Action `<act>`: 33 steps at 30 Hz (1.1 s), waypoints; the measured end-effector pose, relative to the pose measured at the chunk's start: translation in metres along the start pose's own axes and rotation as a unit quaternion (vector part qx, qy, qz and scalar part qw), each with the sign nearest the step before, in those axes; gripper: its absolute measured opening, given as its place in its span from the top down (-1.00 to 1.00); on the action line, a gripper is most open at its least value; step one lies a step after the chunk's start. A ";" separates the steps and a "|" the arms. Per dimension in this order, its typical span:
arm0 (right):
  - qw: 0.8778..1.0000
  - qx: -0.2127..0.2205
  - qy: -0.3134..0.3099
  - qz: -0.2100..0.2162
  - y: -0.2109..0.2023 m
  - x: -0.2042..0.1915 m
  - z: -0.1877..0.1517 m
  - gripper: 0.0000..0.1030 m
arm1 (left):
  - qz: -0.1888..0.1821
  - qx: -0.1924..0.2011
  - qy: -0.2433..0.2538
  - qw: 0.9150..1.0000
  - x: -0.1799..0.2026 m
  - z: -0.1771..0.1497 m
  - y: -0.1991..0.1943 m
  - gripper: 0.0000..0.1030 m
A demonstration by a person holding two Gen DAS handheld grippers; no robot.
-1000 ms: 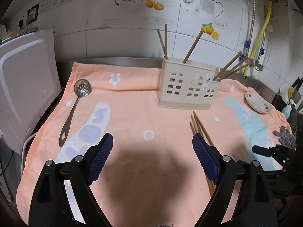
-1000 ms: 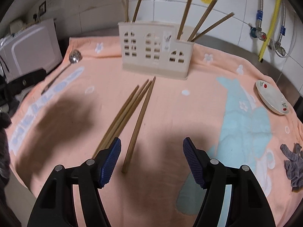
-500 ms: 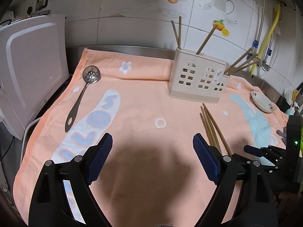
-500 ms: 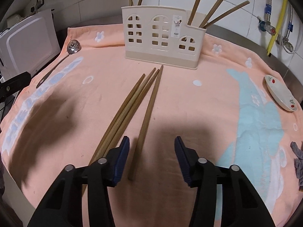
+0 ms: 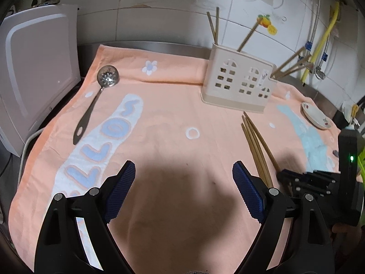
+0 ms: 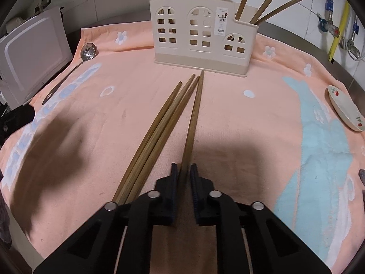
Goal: Organize utensils
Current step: 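Close right tool on one chopstick while left tool closes on another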
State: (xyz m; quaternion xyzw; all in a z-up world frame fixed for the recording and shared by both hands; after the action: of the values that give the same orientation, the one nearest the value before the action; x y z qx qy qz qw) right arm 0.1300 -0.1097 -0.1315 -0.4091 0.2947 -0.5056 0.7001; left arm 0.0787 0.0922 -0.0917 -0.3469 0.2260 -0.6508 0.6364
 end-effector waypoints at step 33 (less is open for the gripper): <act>0.999 -0.003 0.032 0.019 -0.008 0.025 -0.011 0.87 | 0.020 -0.099 0.127 0.987 0.081 -0.056 0.041 -0.69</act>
State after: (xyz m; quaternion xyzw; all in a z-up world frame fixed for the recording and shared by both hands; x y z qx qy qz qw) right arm 0.1245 -0.1375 -0.1300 -0.3885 0.3264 -0.5041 0.6989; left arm 0.0688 0.0002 -0.1454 -0.3181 0.3754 -0.6515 0.5774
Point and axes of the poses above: each gripper's, at about its wrist camera, not at the fingertips, and y roughly the way its jaws point, x to its right, z to its top, the point moved 1 cm from there along y, roughly the way its jaws point, and after that the axes turned 8 degrees about -x, right-handed, at the moved point
